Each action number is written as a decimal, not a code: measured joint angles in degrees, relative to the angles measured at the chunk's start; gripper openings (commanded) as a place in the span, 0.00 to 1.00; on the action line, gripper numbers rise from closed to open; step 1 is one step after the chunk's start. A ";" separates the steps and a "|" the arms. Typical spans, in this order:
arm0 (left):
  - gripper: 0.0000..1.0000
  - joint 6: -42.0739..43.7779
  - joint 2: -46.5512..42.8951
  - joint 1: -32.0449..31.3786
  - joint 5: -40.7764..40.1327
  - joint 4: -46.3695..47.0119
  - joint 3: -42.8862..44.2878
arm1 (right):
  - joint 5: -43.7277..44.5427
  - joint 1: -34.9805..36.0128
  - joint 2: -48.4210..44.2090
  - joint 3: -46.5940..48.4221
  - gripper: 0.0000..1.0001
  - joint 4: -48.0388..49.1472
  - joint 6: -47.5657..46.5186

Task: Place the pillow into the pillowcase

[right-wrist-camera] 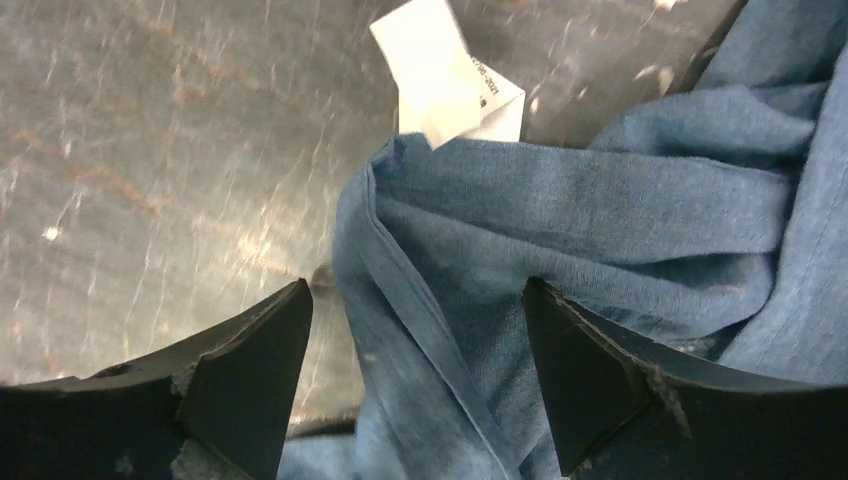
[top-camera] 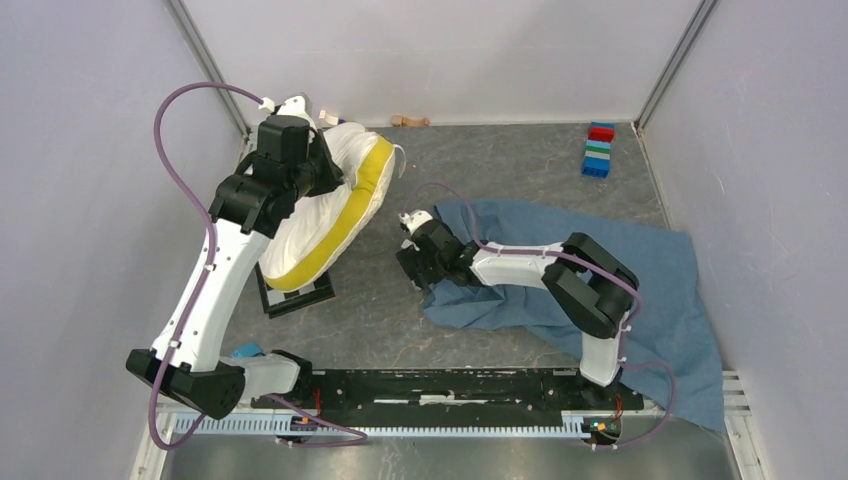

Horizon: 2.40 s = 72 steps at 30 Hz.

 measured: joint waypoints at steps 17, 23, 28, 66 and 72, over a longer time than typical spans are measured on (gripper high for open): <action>0.02 -0.44 -0.02 0.00 1.20 -0.72 -0.37 | -20.35 -16.39 -3.39 4.90 0.37 15.12 11.82; 0.02 -1.01 -0.02 0.00 2.10 -0.61 -1.81 | -24.65 -15.26 0.90 7.39 0.82 18.80 16.02; 0.02 -1.03 -0.20 -0.02 2.03 -0.33 -2.95 | -20.70 -12.98 -3.28 1.70 0.79 16.13 13.66; 0.02 -0.98 -0.33 -1.51 4.50 0.24 -4.11 | -5.03 14.43 -25.49 -24.79 0.18 6.56 0.13; 0.02 -1.01 -0.46 -3.26 6.05 2.32 -11.50 | -6.12 14.16 -30.97 -29.59 0.55 2.40 1.70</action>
